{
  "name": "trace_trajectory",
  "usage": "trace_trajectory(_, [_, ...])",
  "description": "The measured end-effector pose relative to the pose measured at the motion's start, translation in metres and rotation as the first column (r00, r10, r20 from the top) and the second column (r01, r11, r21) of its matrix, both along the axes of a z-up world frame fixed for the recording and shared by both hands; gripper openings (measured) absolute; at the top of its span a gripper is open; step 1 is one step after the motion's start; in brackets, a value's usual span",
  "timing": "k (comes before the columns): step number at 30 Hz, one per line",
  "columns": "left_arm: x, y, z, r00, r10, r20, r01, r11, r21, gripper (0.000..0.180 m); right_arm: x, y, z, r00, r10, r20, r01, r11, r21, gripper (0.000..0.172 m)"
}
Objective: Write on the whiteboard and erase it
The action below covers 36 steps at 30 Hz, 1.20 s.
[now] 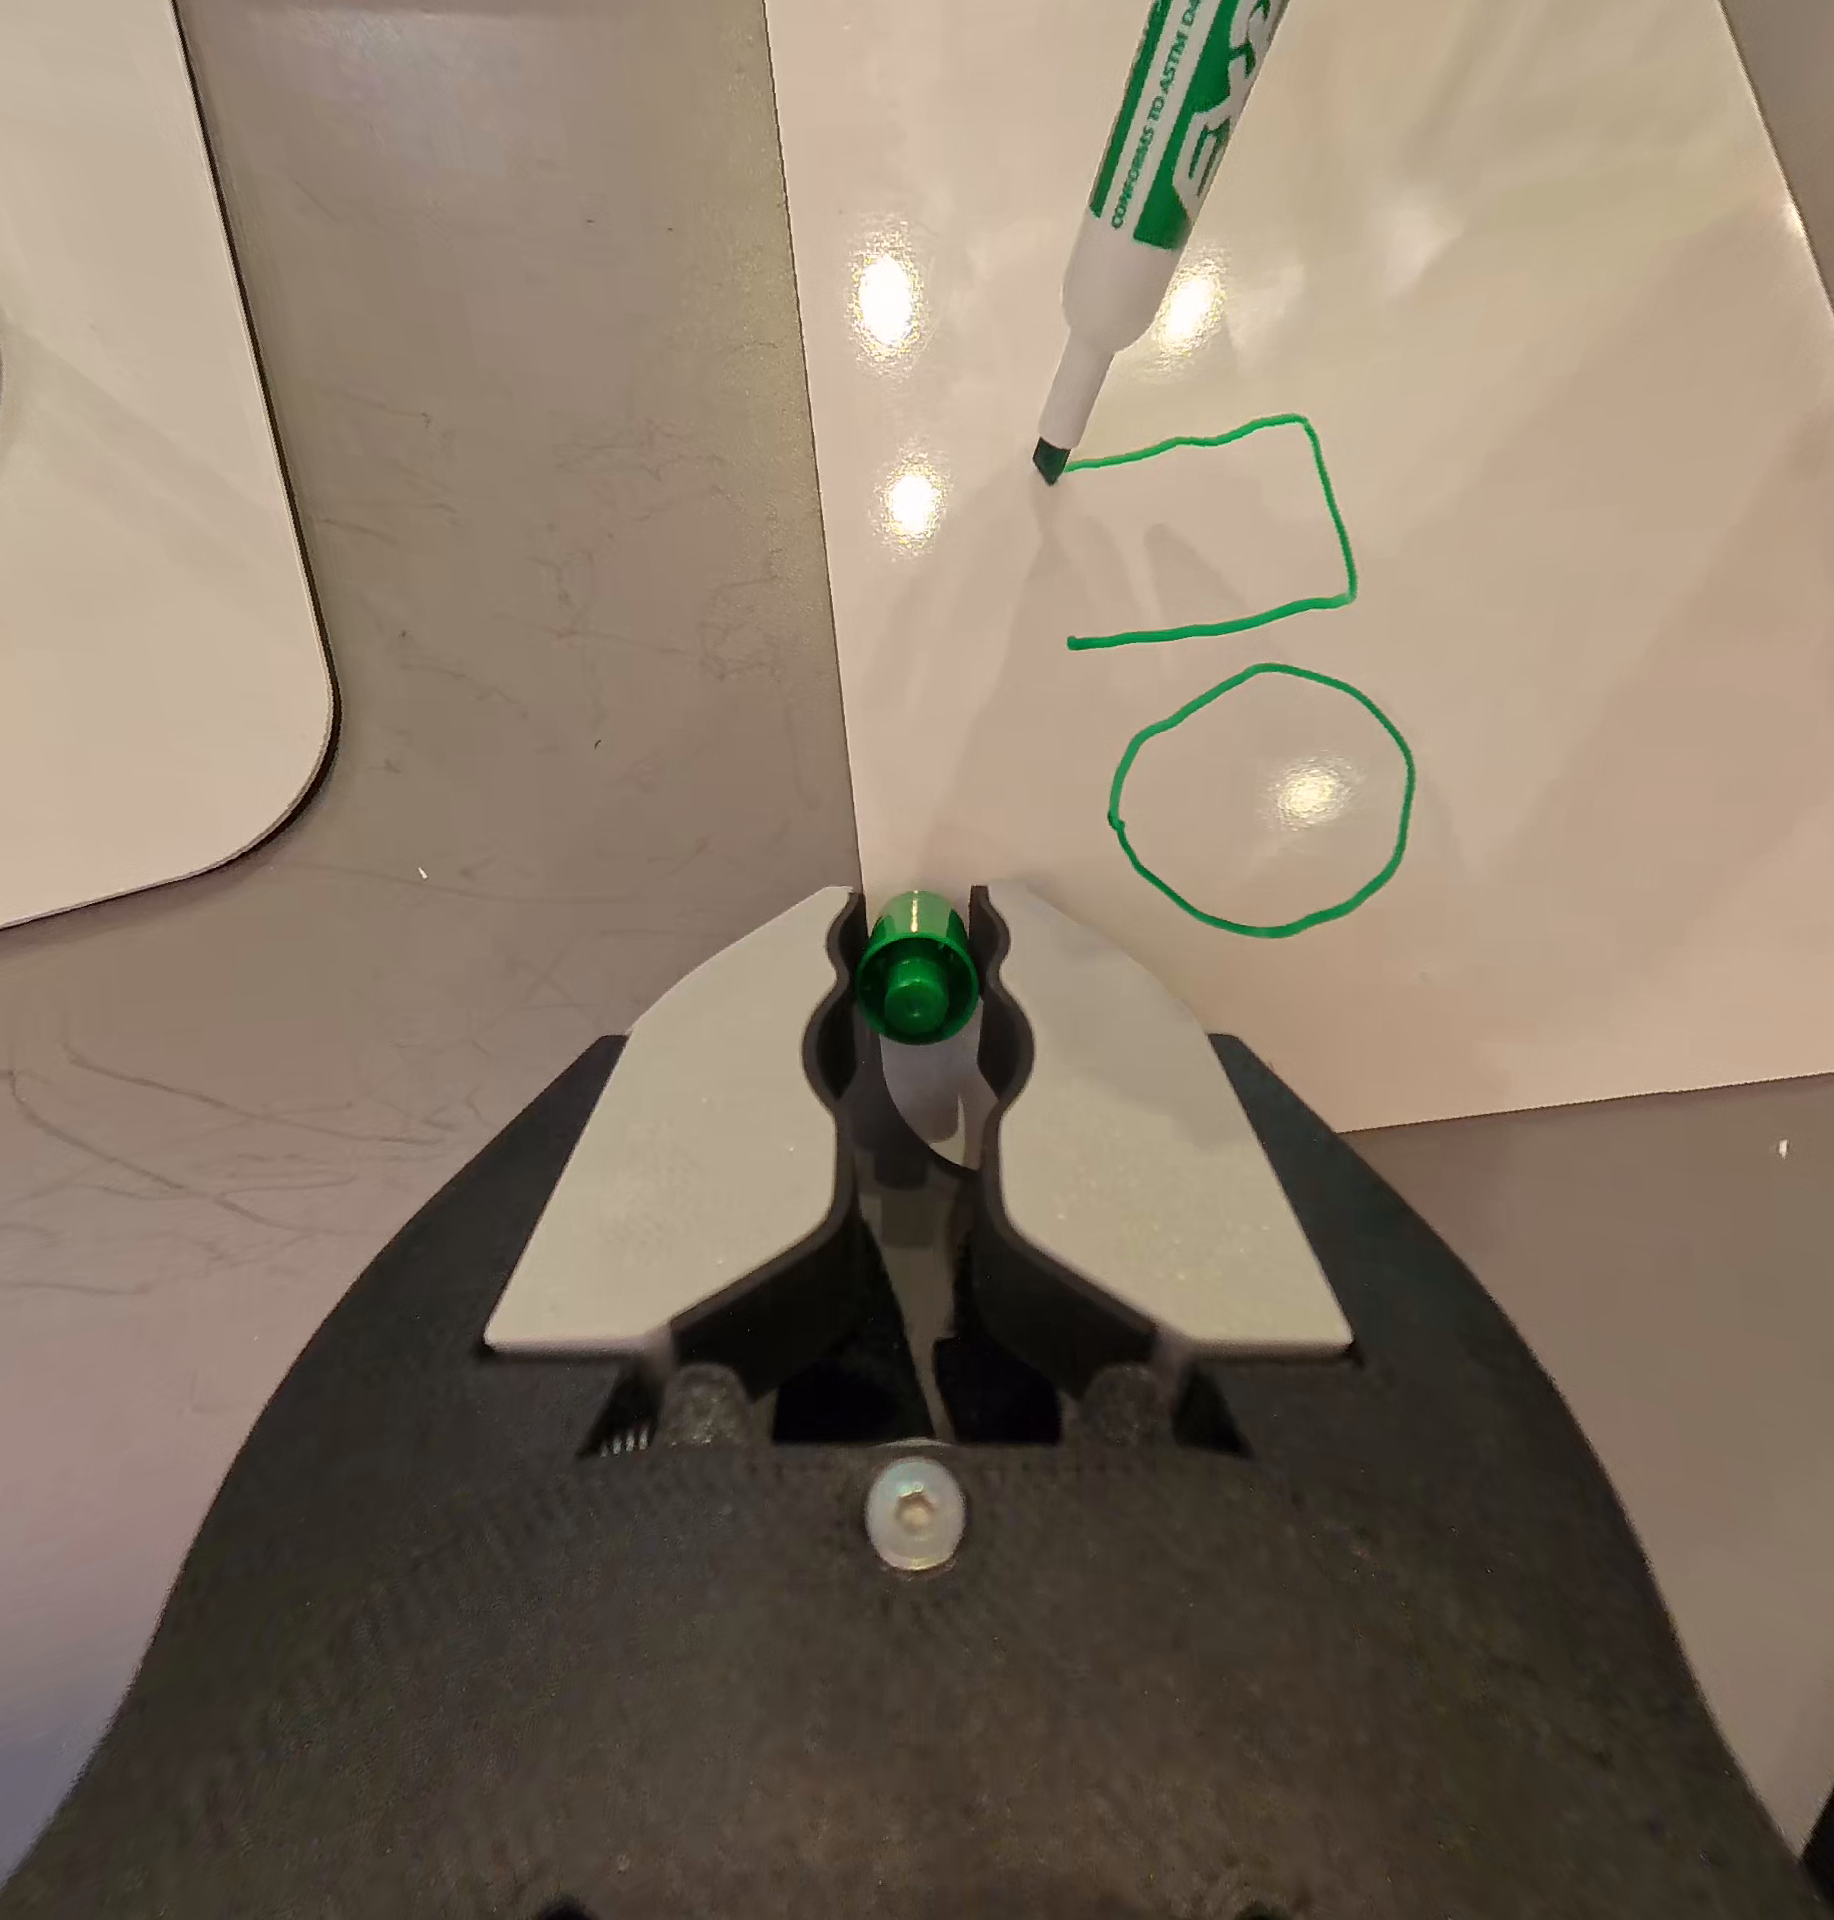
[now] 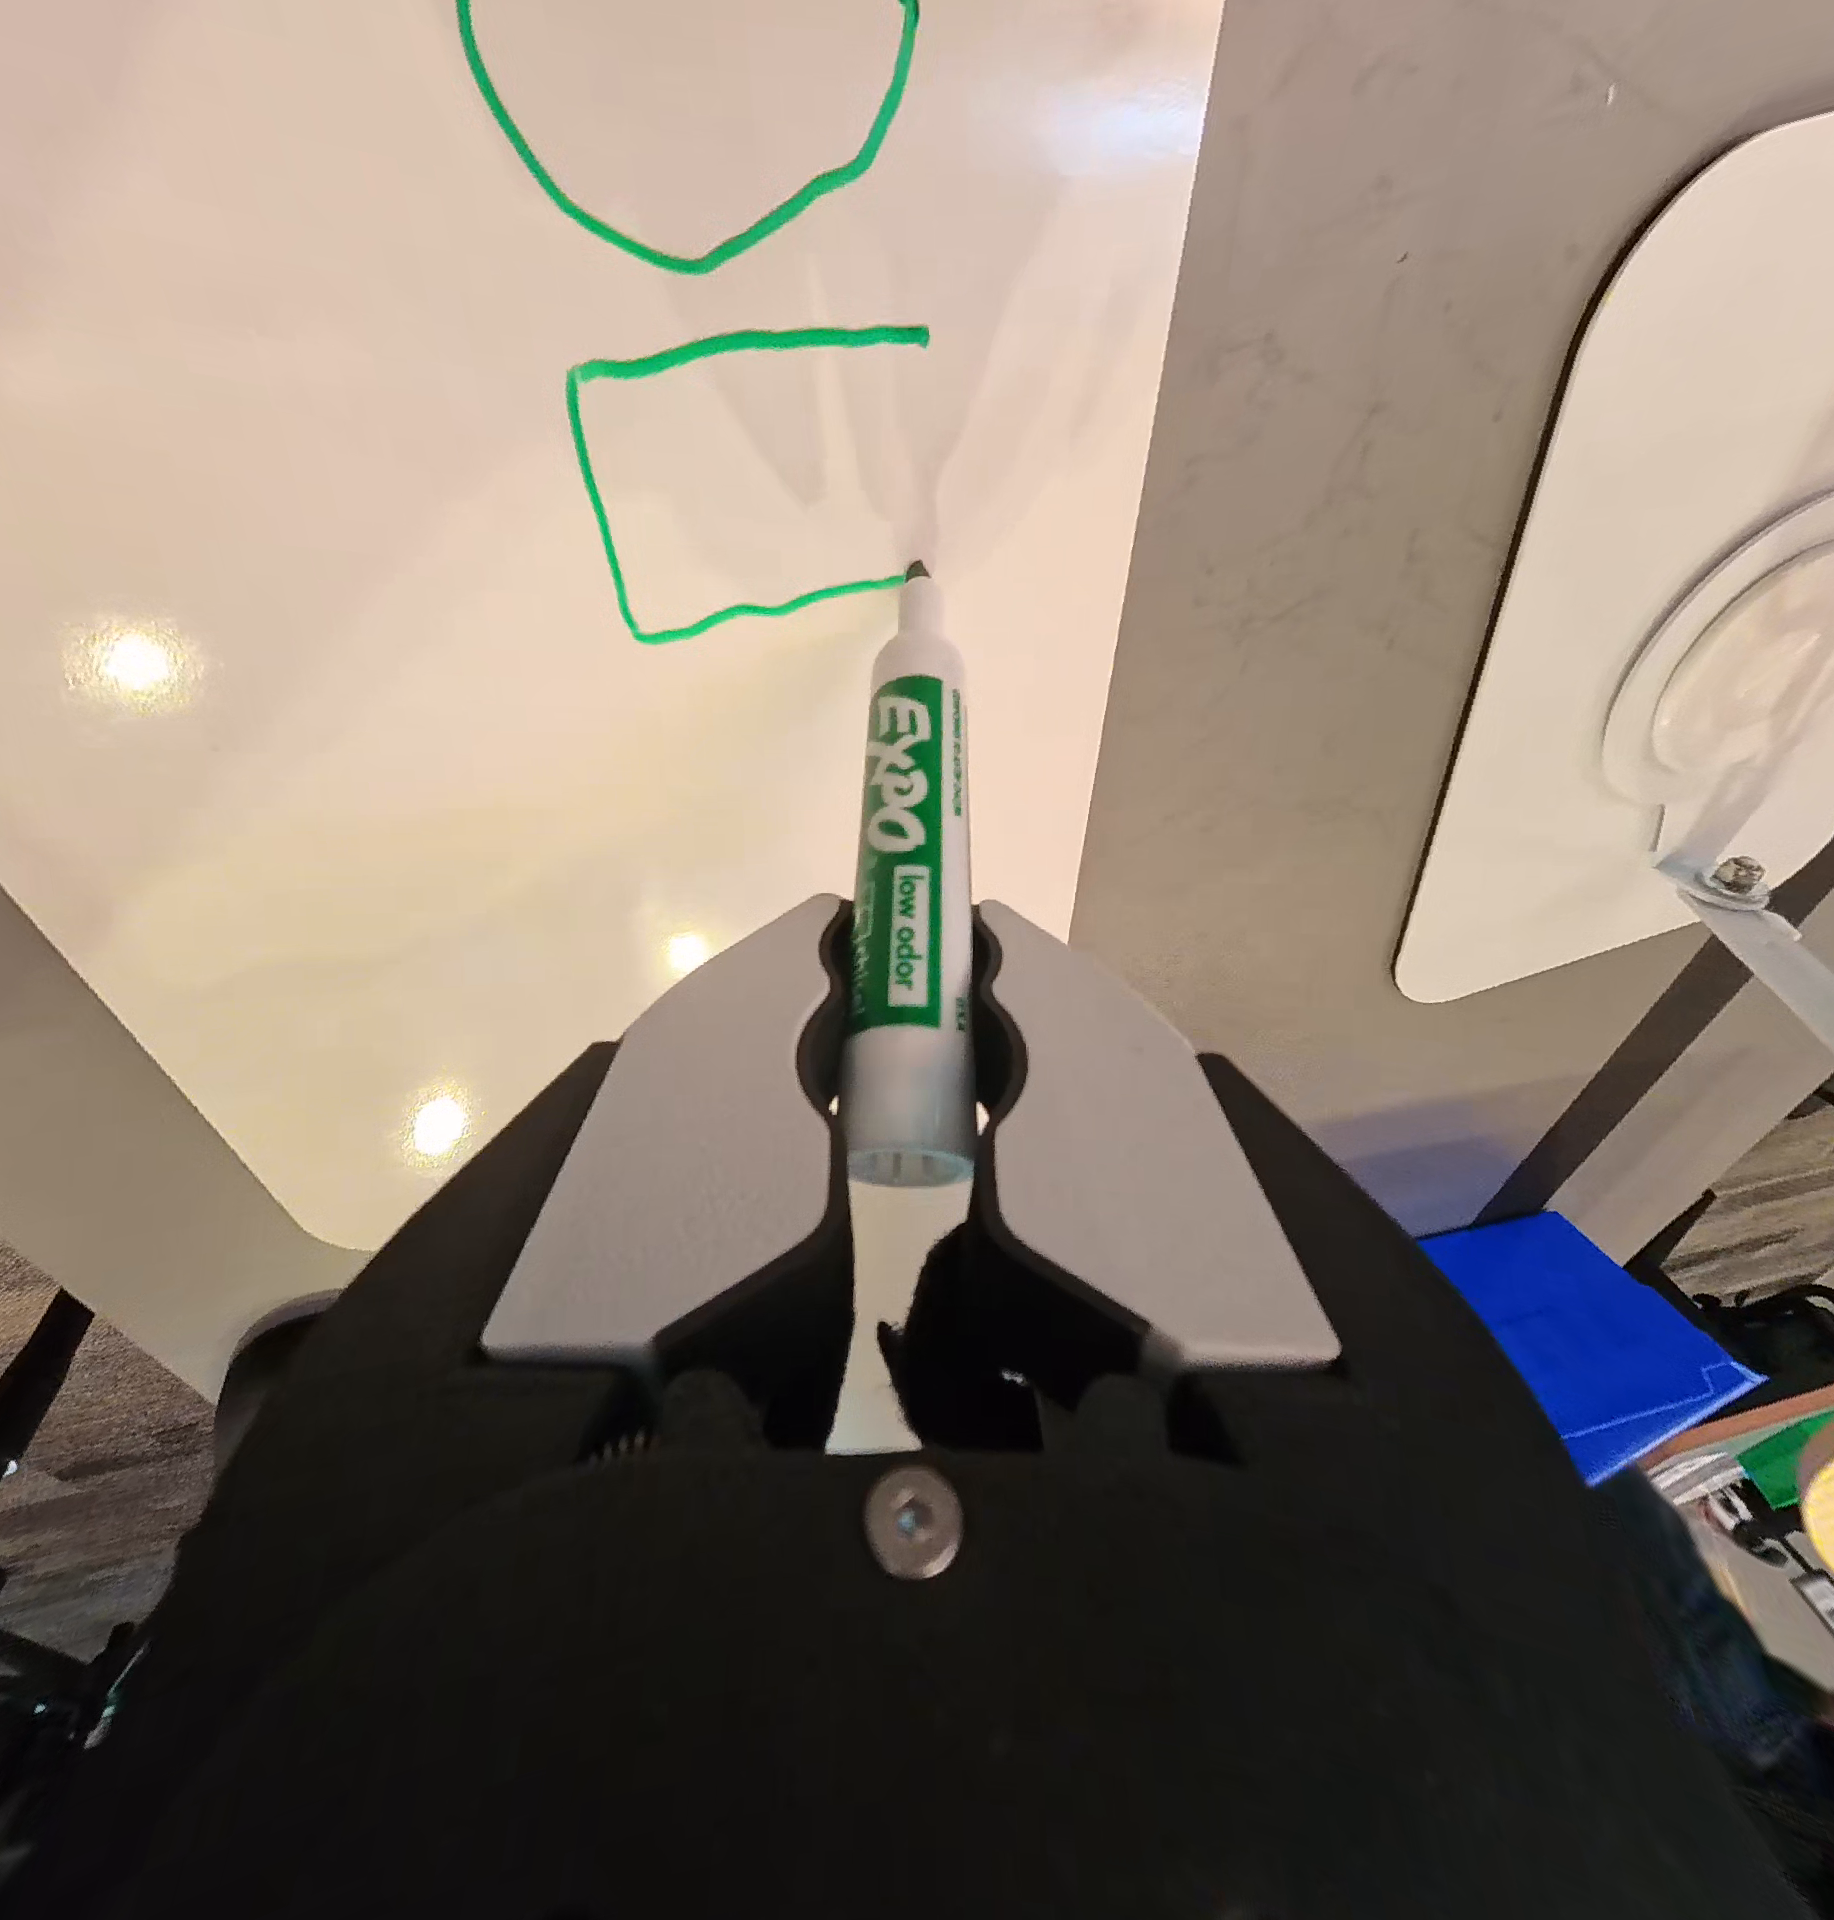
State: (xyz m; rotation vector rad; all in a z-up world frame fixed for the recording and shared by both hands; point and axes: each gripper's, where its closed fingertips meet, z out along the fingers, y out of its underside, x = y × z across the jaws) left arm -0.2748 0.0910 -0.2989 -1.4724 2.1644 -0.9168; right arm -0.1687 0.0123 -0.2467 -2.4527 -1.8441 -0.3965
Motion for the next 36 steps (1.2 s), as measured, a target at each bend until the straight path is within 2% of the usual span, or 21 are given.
trace_trajectory(20, [0.000, 0.000, 0.000, 1.000, -0.002, 0.000, 0.002, 1.000, 0.000, 0.019, -0.029, 0.011, 0.000, 0.998, 0.057, -0.026, -0.057, 0.998, 0.002, 0.020])
trace_trajectory(29, [0.000, 0.000, 0.000, 1.000, -0.002, -0.001, 0.002, 1.000, -0.002, 0.019, -0.003, -0.006, 0.013, 1.000, 0.001, -0.029, 0.000, 1.000, 0.021, 0.021])
trace_trajectory(36, [0.000, 0.000, 0.000, 1.000, -0.002, -0.001, 0.002, 1.000, -0.002, 0.019, 0.013, -0.022, 0.013, 1.000, -0.021, -0.013, 0.021, 1.000, 0.003, 0.021])
